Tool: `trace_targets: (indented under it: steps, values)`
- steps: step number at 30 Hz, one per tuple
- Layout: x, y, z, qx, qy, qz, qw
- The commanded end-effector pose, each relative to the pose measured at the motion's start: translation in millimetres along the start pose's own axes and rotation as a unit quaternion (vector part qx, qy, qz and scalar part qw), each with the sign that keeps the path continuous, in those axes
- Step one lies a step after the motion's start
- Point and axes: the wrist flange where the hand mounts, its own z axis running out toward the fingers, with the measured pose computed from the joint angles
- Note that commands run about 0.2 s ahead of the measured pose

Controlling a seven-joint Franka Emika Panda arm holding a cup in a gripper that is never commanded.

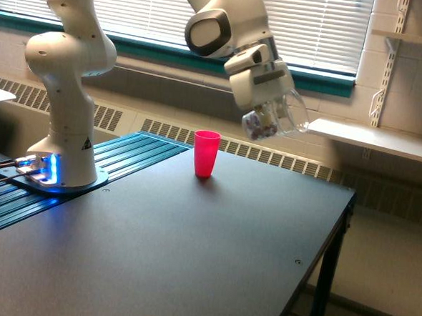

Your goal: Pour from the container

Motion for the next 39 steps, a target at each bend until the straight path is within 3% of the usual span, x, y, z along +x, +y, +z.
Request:
trace_targets:
  steps: [1,14,29,39]
  values:
    - [-52,2,-5.1,-0.008,-0.03,0.023,0.9993]
    - [-155,1,-23.9,-0.013,-0.11,0.003,0.9939]
    - [-230,17,-51.1,-0.029,-0.156,-0.009,0.9872]
    - [-274,33,-60.7,-0.057,-0.21,-0.002,0.976]
